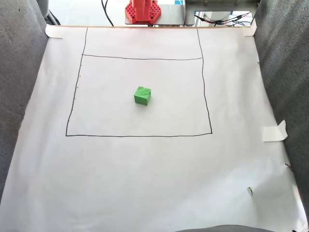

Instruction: Grasp the colored block, Place it on the black dot, and then return the arm to the default position.

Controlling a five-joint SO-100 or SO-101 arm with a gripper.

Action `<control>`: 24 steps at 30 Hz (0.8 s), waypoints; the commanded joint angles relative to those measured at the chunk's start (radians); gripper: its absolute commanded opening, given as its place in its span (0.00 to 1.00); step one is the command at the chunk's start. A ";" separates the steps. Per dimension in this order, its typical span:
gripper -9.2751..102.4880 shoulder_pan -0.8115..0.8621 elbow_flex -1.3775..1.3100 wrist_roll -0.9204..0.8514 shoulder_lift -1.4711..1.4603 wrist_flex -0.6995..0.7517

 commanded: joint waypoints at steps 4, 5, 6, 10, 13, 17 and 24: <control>0.08 0.038 0.055 -0.048 0.137 -0.035; 0.08 0.043 0.064 -0.049 0.137 -0.048; 0.08 0.049 0.077 -0.051 0.137 -0.061; 0.08 0.069 0.176 -0.103 0.137 -0.153; 0.08 0.075 0.288 -0.166 0.137 -0.255; 0.08 0.063 0.451 -0.204 0.137 -0.399; 0.08 0.023 0.523 -0.166 0.137 -0.390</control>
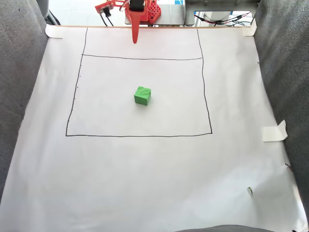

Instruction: Grasp the colored block, Place it on the black dot, and then return the arm to the default position.

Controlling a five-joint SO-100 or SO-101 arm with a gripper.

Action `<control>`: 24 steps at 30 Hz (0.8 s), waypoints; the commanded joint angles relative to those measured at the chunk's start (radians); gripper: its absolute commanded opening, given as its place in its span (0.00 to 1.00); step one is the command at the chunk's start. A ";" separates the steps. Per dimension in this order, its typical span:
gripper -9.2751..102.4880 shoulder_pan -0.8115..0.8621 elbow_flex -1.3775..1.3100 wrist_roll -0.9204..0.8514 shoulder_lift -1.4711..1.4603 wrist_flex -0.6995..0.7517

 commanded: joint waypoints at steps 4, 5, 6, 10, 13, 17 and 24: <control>0.08 -0.064 -0.006 0.041 0.006 0.097; 0.08 -0.066 -0.006 0.048 0.006 0.100; 0.08 -0.069 -0.006 0.052 0.006 0.103; 0.08 -0.103 -0.006 0.052 0.006 0.146; 0.08 -0.107 -0.017 0.054 0.006 0.166; 0.08 -0.107 -0.003 0.046 0.006 0.178; 0.08 -0.107 0.014 0.034 0.006 0.186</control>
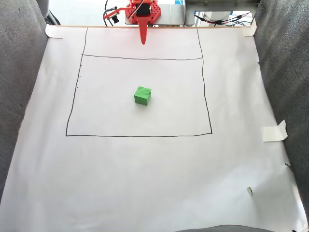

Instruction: Grasp the colored block, Place it on the black dot, and then return the arm to the default position.

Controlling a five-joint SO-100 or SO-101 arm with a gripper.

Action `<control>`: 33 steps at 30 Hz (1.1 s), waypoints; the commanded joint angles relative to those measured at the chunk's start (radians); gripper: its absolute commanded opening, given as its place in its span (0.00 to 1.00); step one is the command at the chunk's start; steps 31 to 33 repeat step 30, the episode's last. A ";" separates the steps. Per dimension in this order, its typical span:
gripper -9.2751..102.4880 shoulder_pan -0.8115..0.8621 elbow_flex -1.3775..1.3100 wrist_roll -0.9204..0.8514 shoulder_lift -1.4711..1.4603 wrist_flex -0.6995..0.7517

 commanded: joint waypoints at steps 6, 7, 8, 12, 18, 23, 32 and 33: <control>0.08 -0.002 0.040 -0.038 0.005 -0.029; 0.08 -0.002 0.040 -0.038 0.005 -0.029; 0.08 -0.002 0.040 -0.040 0.005 -0.029; 0.08 -0.002 0.040 -0.044 0.005 -0.026; 0.08 -0.008 0.040 -0.051 0.005 -0.026; 0.08 -0.008 0.040 -0.052 0.005 -0.026; 0.08 -0.008 0.040 -0.052 0.005 -0.026; 0.08 -0.008 0.040 -0.052 0.005 -0.026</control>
